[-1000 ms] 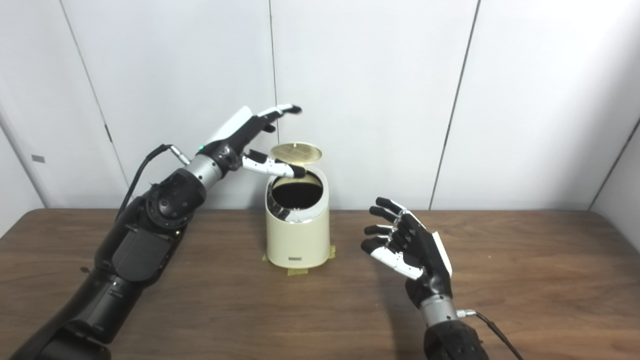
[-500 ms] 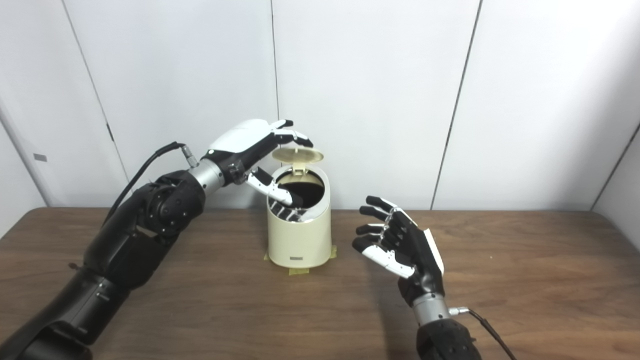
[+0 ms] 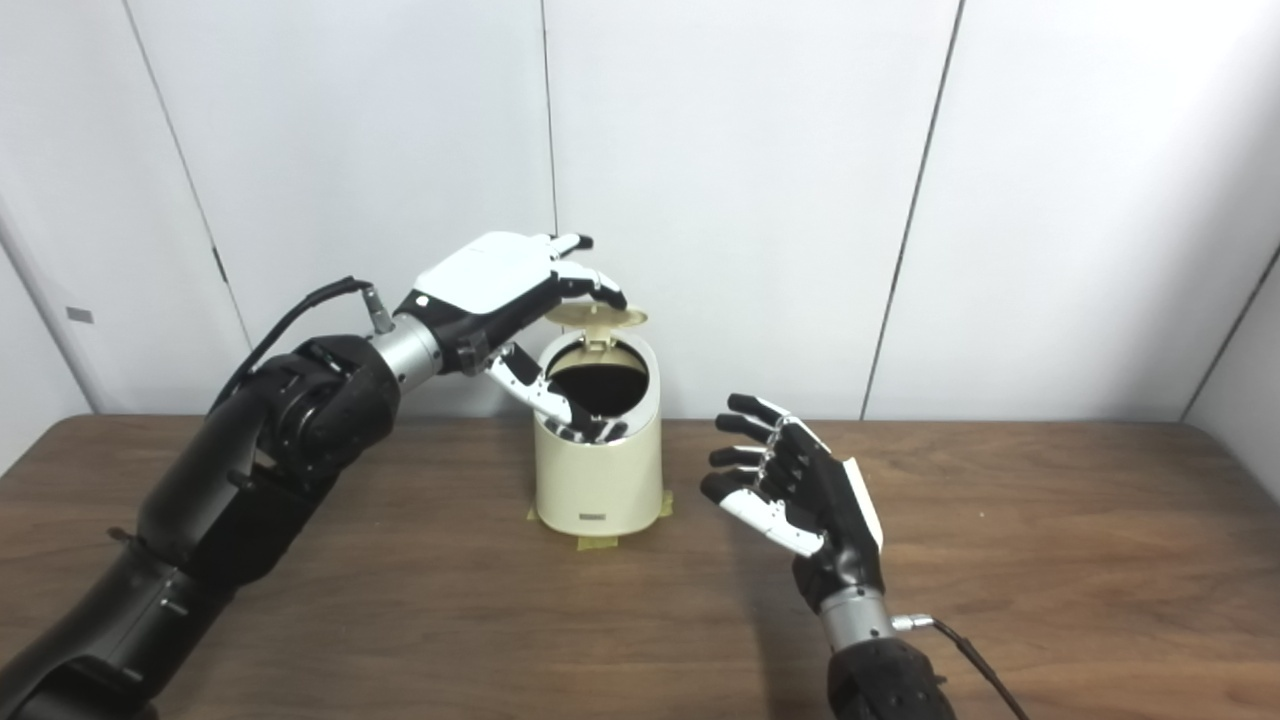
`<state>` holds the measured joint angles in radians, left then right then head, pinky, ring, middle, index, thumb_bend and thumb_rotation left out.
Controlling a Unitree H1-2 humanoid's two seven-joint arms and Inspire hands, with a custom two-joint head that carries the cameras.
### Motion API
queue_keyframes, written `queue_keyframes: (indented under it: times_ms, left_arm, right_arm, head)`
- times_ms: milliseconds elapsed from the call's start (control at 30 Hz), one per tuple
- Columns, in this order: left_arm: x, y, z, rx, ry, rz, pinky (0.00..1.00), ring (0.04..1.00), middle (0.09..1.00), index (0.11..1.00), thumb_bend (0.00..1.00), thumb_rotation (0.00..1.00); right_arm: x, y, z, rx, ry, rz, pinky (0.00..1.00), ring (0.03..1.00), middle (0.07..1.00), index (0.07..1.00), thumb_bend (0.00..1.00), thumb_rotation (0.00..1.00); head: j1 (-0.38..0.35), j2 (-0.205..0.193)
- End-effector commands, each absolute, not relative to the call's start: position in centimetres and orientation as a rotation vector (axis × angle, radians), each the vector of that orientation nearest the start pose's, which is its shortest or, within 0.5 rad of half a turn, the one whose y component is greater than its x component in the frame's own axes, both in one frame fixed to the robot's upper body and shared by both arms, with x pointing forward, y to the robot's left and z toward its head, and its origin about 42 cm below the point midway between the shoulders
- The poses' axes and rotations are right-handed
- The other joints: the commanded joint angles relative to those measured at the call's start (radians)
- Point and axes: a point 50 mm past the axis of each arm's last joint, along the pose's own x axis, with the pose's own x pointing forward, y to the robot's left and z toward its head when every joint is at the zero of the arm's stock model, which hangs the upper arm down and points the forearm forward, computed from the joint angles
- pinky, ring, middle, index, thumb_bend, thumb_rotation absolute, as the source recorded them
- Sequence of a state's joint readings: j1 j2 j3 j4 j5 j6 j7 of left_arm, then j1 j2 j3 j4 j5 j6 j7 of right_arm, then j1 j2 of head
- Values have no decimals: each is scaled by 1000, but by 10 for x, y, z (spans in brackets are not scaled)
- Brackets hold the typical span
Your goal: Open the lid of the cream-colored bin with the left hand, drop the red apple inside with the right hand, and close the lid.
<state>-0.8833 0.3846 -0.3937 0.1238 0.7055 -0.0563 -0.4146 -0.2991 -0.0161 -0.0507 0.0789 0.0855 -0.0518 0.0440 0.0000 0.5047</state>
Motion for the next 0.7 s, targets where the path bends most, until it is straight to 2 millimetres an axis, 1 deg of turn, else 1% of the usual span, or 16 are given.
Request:
queue_keyframes:
  times_ms: [0, 200, 467, 600, 667]
  left_arm:
    - [464, 152, 385, 1407, -675, -462, 1000, 988, 791, 804, 965, 326]
    - [463, 157, 376, 1446, -660, -472, 1000, 973, 786, 795, 969, 381]
    - [466, 164, 367, 1439, -630, -477, 1000, 963, 787, 792, 954, 377]
    - [468, 168, 362, 1411, -601, -486, 1000, 964, 798, 796, 951, 385]
    - [469, 170, 357, 1403, -576, -494, 1000, 964, 804, 800, 949, 388]
  right_arm:
    - [382, -196, 199, 76, -359, 87, 521, 603, 714, 729, 858, 355]
    - [383, -194, 201, 86, -363, 89, 499, 591, 715, 729, 850, 343]
    - [383, -193, 202, 78, -372, 87, 500, 580, 714, 728, 839, 333]
    - [384, -194, 202, 70, -371, 83, 524, 611, 718, 728, 841, 343]
    - [385, -195, 202, 67, -376, 83, 527, 609, 718, 729, 839, 343]
  head:
    - [1, 2]
    - [-3, 6]
    - [-8, 9]
    - [-10, 12]
    - [-11, 13]
